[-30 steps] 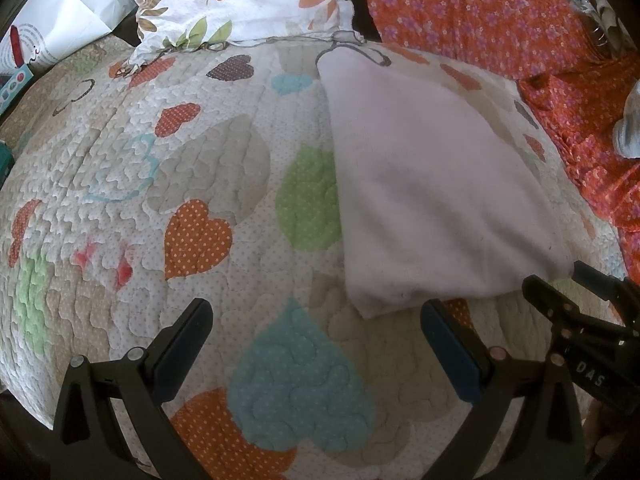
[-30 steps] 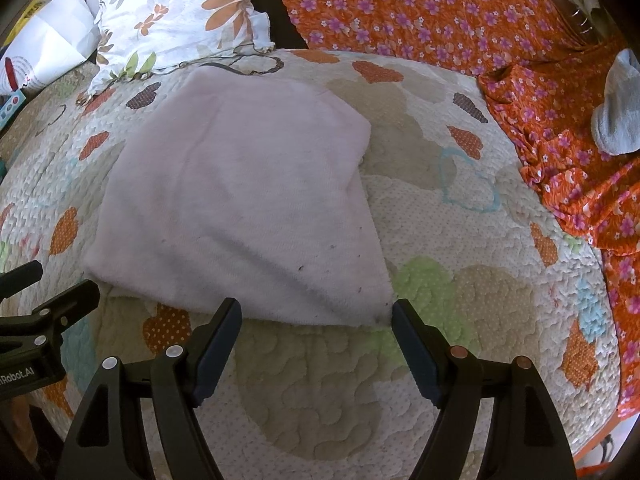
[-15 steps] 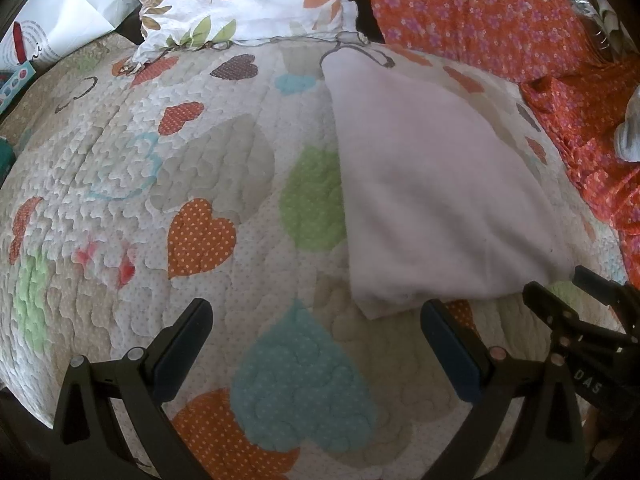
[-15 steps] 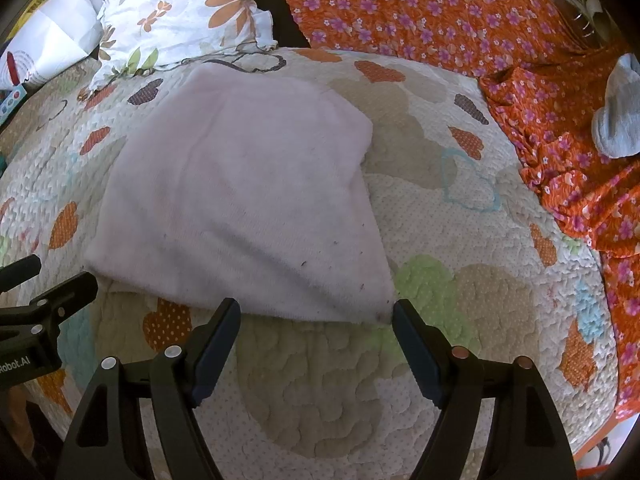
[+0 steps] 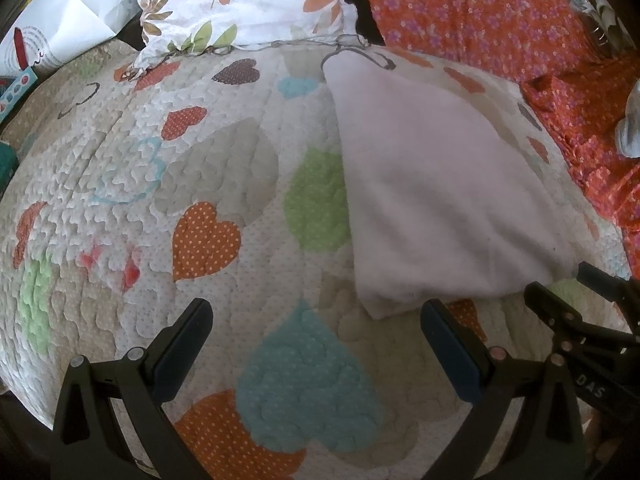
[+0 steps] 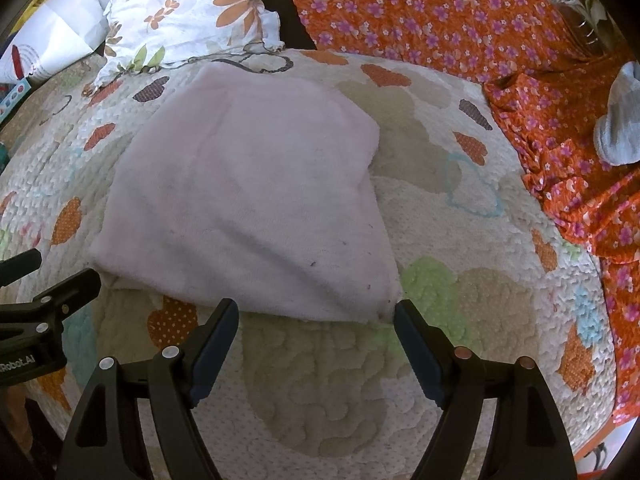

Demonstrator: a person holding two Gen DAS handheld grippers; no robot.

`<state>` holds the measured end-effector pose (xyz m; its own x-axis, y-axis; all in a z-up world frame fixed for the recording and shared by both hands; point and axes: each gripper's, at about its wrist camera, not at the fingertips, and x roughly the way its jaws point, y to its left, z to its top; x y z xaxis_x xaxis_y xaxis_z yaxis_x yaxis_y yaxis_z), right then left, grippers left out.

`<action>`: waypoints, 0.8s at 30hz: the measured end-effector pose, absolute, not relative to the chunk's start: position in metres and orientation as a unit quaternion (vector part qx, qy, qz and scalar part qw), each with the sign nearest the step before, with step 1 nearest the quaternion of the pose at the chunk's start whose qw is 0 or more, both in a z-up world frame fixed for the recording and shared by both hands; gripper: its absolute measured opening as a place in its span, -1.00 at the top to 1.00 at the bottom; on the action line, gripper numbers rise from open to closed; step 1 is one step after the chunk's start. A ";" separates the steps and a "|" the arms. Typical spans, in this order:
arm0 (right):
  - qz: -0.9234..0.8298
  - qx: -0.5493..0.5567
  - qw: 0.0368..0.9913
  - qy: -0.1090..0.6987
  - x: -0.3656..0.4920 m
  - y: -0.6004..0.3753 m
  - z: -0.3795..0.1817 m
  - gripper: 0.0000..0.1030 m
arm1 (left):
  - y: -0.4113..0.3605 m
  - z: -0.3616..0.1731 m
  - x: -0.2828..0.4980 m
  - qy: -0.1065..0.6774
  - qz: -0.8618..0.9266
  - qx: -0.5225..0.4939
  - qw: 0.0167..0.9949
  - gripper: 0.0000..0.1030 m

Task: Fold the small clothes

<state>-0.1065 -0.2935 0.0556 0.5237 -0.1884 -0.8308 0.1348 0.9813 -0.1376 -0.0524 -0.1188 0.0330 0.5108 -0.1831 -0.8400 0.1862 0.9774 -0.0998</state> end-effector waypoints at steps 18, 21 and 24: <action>-0.092 -0.038 0.873 0.477 -0.108 -0.293 0.055 -0.64 | -0.120 0.045 -0.061 0.443 -0.097 0.010 0.891 -1.00; -0.093 -0.040 0.873 0.477 -0.108 -0.293 0.055 -0.64 | -0.119 0.046 -0.062 0.437 -0.095 0.011 0.894 -1.00; -0.092 -0.043 0.874 0.476 -0.108 -0.292 0.056 -0.64 | -0.118 0.046 -0.063 0.438 -0.094 0.011 0.894 -1.00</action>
<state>-0.1079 -0.2919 0.0556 0.5304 -0.2021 -0.8233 0.1200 0.9793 -0.1631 -0.0627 -0.1183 0.0461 0.5994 -0.1575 -0.7848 0.1776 0.9822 -0.0615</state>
